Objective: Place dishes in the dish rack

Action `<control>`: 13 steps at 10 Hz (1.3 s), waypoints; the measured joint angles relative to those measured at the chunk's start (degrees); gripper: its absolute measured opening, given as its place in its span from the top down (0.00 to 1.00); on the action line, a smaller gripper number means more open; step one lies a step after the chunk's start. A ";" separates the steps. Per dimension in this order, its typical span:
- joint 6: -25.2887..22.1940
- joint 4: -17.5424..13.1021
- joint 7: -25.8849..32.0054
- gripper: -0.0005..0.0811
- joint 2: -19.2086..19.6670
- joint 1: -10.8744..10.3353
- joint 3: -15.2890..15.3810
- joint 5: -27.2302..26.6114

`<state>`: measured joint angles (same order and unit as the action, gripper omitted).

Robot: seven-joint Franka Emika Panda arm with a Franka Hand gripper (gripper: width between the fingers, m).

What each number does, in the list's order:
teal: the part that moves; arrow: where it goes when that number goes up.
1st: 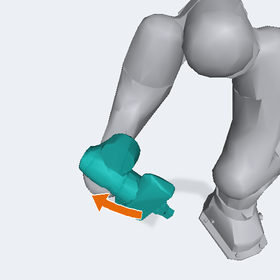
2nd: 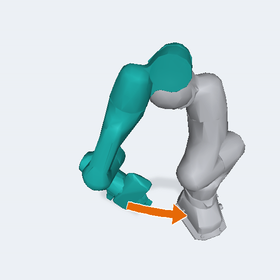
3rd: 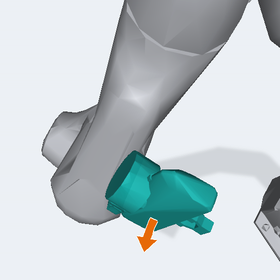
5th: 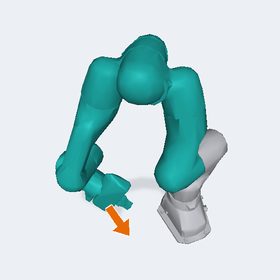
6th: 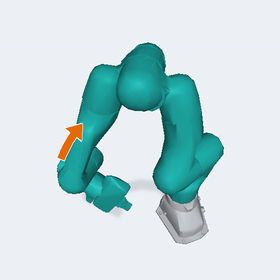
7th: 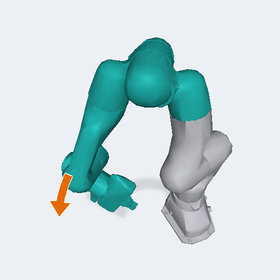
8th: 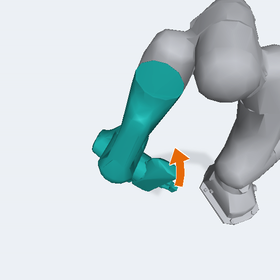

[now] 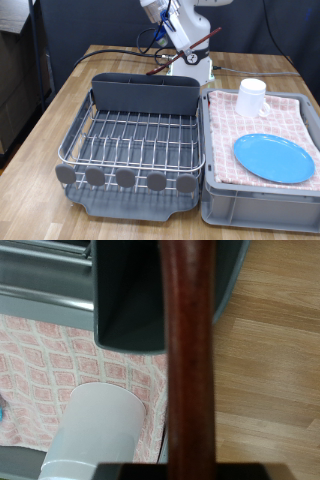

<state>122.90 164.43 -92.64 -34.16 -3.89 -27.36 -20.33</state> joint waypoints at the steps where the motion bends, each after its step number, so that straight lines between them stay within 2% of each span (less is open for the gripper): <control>1: 0.03 -0.02 1.66 0.89 0.55 -0.01 -1.37 -0.35; 5: 1.86 -0.22 6.02 0.89 3.40 -0.14 -4.43 -1.90; 8: 3.15 -1.57 8.93 0.89 7.23 -0.63 -6.34 -3.17; 11: 3.92 -2.89 9.85 0.89 10.73 -1.08 -7.06 -4.33; 13: 4.59 -3.01 9.89 0.89 11.49 -1.56 -7.05 -5.13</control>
<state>127.49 161.42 -82.75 -22.67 -5.44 -34.41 -25.46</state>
